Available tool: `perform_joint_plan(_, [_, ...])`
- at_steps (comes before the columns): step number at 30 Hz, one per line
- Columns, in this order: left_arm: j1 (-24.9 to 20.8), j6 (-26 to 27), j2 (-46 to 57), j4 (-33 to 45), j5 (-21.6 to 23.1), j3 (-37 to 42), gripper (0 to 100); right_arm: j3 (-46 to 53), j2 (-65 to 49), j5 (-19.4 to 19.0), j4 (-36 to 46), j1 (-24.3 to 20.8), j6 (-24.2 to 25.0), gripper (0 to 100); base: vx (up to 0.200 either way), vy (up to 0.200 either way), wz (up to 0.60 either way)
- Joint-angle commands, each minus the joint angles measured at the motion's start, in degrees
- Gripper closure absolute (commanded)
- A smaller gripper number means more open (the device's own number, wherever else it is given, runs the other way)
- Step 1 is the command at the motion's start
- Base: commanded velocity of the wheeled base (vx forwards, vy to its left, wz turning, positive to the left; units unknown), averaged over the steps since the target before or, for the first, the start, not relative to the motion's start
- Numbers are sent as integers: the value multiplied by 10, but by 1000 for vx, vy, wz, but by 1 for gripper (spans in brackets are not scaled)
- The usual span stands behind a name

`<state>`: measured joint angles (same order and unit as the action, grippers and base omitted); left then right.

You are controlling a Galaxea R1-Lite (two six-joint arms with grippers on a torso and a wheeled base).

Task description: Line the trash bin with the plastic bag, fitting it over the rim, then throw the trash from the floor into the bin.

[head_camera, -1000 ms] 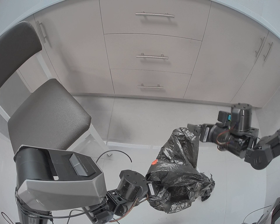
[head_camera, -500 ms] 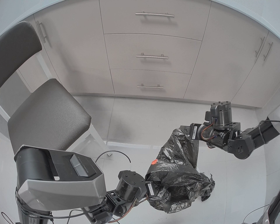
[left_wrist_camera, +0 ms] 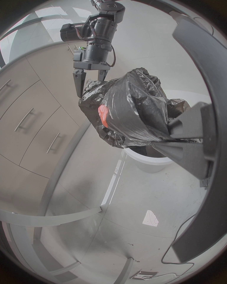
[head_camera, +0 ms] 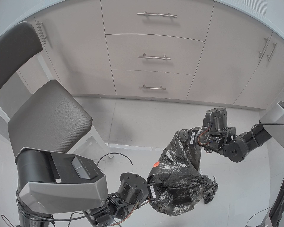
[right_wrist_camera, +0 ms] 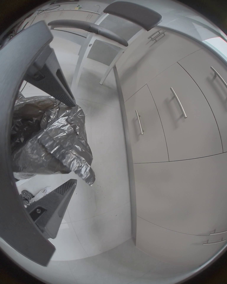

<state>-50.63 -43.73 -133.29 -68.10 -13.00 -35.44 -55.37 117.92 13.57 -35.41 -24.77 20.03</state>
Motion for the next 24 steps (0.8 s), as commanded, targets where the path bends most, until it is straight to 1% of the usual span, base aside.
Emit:
perform_joint_plan(1, [0,0,-1,0,0,1,100,-14,27,1,0,-2,4,0,0,0,0])
perform_joint_plan(3, [0,0,-1,0,0,1,100,-16,28,1,0,-5,4,0,0,0,0])
perform_joint_plan(4, [0,0,-1,0,0,1,100,-16,27,1,0,-4,4,100,0,0,0])
perform_joint_plan(16, [2,-1,-1,-1,0,2,100,1,12,0,1,-6,5,100,0,0,0])
perform_joint_plan(20, [3,-2,0,-1,0,3,100,4,18,-6,3,-6,10,100,0,0,0])
perform_joint_plan(22, [3,-2,0,-2,0,5,100,4,18,-18,7,-6,23,100,0,0,0])
perform_joint_plan(24, [4,-2,1,-1,0,5,100,11,18,-67,9,-5,50,100,0,0,0])
